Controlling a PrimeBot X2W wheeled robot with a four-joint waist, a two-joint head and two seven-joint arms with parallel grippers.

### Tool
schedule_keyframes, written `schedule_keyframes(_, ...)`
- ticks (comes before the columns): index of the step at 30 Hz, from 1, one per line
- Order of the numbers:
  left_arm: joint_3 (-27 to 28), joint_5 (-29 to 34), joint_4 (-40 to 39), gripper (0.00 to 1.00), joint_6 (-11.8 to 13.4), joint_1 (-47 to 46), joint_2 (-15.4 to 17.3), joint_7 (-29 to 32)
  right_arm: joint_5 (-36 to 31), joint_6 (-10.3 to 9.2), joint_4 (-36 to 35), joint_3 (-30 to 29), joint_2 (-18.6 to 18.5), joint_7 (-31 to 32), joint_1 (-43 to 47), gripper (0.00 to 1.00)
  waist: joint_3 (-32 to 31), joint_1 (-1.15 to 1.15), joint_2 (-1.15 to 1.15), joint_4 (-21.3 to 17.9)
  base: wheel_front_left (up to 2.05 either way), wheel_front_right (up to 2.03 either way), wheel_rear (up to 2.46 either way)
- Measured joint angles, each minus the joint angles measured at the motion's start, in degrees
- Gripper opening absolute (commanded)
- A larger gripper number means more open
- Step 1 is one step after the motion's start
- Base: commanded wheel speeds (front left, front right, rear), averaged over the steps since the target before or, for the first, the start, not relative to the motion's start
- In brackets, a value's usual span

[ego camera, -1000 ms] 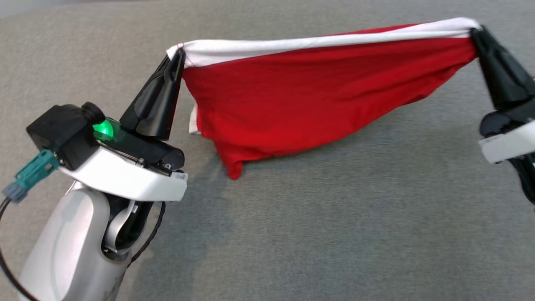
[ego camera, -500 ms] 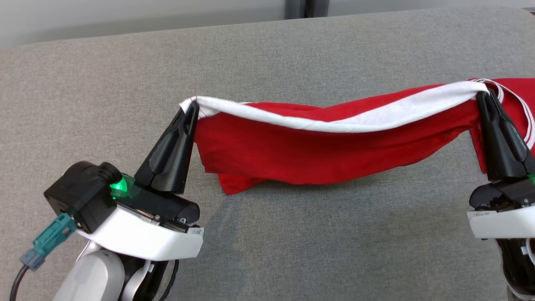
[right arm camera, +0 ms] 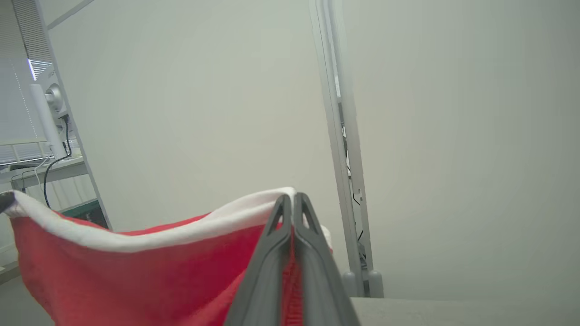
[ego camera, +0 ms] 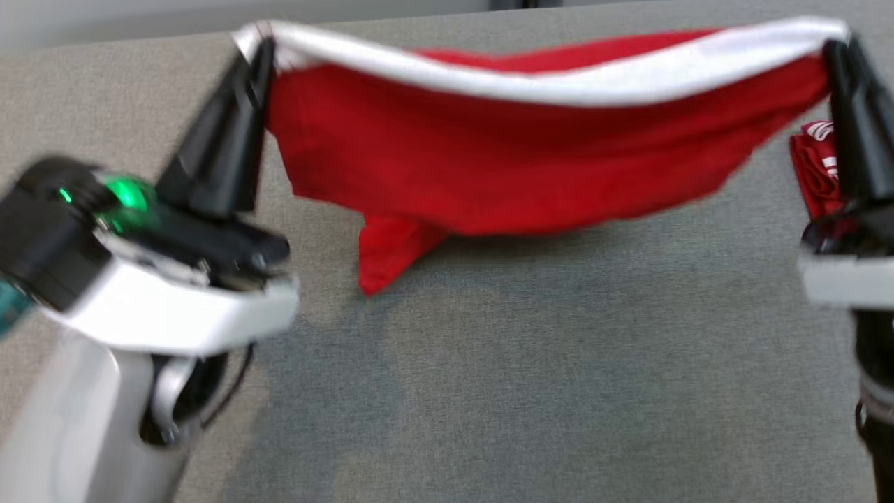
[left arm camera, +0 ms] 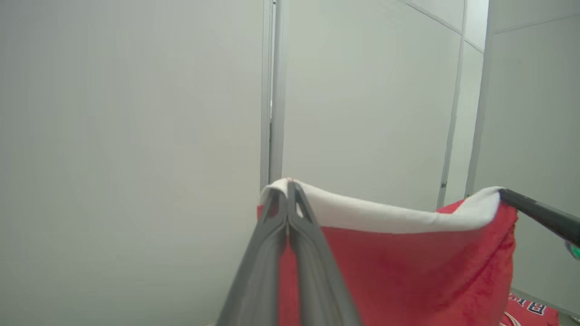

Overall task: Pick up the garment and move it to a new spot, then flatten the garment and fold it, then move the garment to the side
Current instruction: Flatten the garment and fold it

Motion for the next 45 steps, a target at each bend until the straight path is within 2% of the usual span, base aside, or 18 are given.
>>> schedule_keyframes(4, 0.83, -0.55, 4.61, 0.00, -1.79, -11.32, -0.67, 0.26, 1.64, 0.00, 4.01, 1.26, -1.87, -0.60, -9.88, 0.00, 1.44, 0.00, 0.00, 1.03, 0.00, 0.00, 0.00)
schedule_keyframes(7, 0.97, -1.20, 10.92, 0.00, -3.87, -21.13, -1.61, 0.46, 2.80, 0.00, 8.84, 2.85, -3.24, -0.57, -18.63, 0.00, 2.74, 0.00, 0.00, 1.84, 0.00, 0.00, 0.00)
schedule_keyframes(13, 0.38, -2.19, 32.64, 0.00, -7.60, -42.01, -5.81, -2.40, 3.19, 0.00, 25.64, 7.59, -5.87, -1.43, -37.60, 0.00, 5.24, 0.00, 0.00, 3.89, 0.00, 0.00, 0.00)
schedule_keyframes(19, -0.37, -1.49, 53.64, 0.00, -9.48, -55.89, -7.34, -8.14, 3.23, 0.00, 44.76, 13.10, -1.77, -8.77, -53.86, 0.00, 6.05, 0.00, 0.00, 3.58, 0.00, 0.00, 0.00)
schedule_keyframes(24, -0.40, -1.27, 63.70, 0.00, -10.05, -61.49, -7.84, -12.11, 3.87, 0.00, 56.92, 15.12, 2.27, -14.47, -61.03, 0.00, 6.21, 0.00, 0.00, 2.44, 0.00, 0.00, 0.00)
schedule_keyframes(31, -2.31, -1.75, 70.94, 0.00, -10.73, -61.24, -9.21, -13.46, 5.30, 0.00, 65.98, 19.80, 3.23, -15.64, -62.51, 0.00, 8.46, 0.00, 0.00, 2.49, 0.00, 0.00, 0.00)
schedule_keyframes(35, -3.83, -3.56, 72.38, 0.00, -10.74, -53.17, -10.48, -13.58, 7.67, 0.00, 68.04, 22.87, 2.88, -16.15, -57.98, 0.00, 10.36, 0.00, 0.00, 2.92, 0.00, 0.00, 0.00)
schedule_keyframes(39, -3.00, -5.00, 67.91, 0.00, -10.83, -41.18, -11.24, -13.62, 12.15, -0.01, 66.26, 24.16, 1.79, -16.33, -48.56, 0.00, 11.63, 0.00, 0.00, 3.49, 0.00, 0.00, 0.00)
schedule_keyframes(45, 0.58, -3.72, 57.28, 0.00, -10.83, -22.57, -11.52, -13.63, 14.69, 0.00, 56.10, 22.29, -0.09, -16.47, -29.97, 0.00, 11.75, 0.00, 0.00, 3.38, 0.00, 0.00, 0.00)
